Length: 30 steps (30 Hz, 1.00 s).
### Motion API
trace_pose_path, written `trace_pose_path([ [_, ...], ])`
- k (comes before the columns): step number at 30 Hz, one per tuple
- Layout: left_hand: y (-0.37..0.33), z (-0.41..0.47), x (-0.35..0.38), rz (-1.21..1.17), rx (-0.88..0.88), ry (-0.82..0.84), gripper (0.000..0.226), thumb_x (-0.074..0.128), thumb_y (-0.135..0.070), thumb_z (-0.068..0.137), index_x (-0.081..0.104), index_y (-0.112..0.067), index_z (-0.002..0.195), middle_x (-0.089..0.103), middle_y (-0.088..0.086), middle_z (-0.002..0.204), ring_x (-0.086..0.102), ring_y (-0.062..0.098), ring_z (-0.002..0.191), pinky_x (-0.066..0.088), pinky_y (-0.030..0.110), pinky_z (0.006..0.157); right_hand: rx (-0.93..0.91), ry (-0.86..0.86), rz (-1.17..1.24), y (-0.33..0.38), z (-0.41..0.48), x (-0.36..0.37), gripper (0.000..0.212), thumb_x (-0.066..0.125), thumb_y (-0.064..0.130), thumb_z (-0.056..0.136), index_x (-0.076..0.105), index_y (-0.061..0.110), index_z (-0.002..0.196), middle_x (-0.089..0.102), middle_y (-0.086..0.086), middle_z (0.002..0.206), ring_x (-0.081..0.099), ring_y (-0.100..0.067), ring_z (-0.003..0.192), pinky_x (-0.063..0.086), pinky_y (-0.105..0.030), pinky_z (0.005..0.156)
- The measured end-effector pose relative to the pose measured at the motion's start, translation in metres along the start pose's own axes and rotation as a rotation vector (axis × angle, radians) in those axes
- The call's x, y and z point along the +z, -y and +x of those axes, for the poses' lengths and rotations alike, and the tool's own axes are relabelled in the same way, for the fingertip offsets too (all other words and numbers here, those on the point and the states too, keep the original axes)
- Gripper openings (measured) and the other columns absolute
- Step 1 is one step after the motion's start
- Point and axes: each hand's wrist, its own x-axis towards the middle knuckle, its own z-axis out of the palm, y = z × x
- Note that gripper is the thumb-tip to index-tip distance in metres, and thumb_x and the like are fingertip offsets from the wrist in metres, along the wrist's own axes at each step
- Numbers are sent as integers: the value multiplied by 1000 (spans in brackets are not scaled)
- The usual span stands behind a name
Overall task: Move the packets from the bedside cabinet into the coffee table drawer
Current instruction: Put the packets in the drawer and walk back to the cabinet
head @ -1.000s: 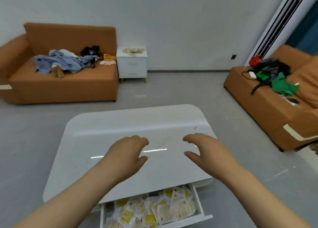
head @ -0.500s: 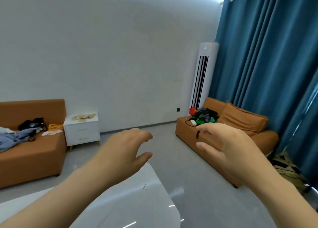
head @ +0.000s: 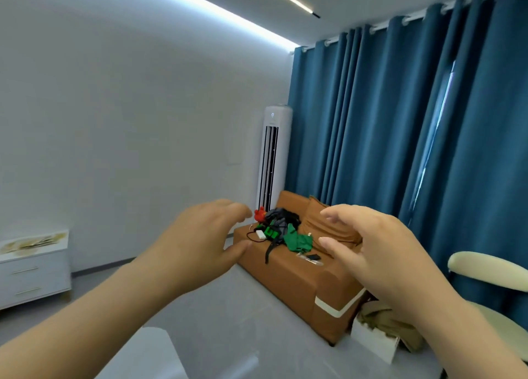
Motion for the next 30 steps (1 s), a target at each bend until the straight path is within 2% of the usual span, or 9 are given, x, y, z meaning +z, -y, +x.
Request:
trace_pose_path([
  [5, 11, 53, 37, -15, 25, -31, 38, 49, -44, 92, 46, -33, 129, 52, -18, 125, 50, 2, 114, 32, 11, 82, 9, -5, -41, -40, 43, 18, 38, 59, 42, 88, 56, 34, 125, 61, 20, 117, 54, 1, 110, 43, -17, 91],
  [10, 42, 116, 68, -35, 21, -54, 39, 51, -43, 92, 47, -33, 129, 54, -16, 125, 52, 3, 113, 35, 13, 84, 19, -24, -53, -74, 104, 41, 38, 59, 43, 89, 55, 34, 125, 61, 20, 117, 55, 0, 109, 47, -21, 93],
  [14, 58, 168, 101, -31, 20, -50, 36, 54, -41, 91, 51, -29, 125, 58, -12, 118, 55, 9, 109, 42, 22, 87, 32, -21, -84, -110, 148, 63, 39, 57, 44, 89, 54, 35, 127, 59, 20, 120, 53, 0, 113, 46, -24, 96],
  [18, 63, 215, 143, -54, 8, -22, 35, 56, -39, 90, 53, -26, 122, 59, -9, 114, 57, 12, 105, 46, 28, 88, 37, -10, -90, -154, 186, 85, 40, 57, 44, 89, 54, 35, 128, 59, 21, 121, 53, 1, 114, 44, -20, 97],
  [25, 65, 303, 220, -8, -1, -51, 42, 47, -47, 92, 43, -34, 132, 52, -18, 126, 51, 2, 113, 37, 13, 87, 12, -2, -81, -255, 248, 127, 40, 56, 45, 90, 51, 36, 128, 58, 20, 120, 52, 0, 115, 45, -24, 96],
  [30, 68, 362, 265, 20, -60, -65, 42, 48, -47, 91, 43, -35, 132, 50, -21, 128, 51, 1, 114, 35, 11, 88, -49, 38, -57, -319, 305, 157, 37, 55, 45, 90, 52, 37, 126, 59, 18, 115, 54, -3, 110, 47, -24, 92],
])
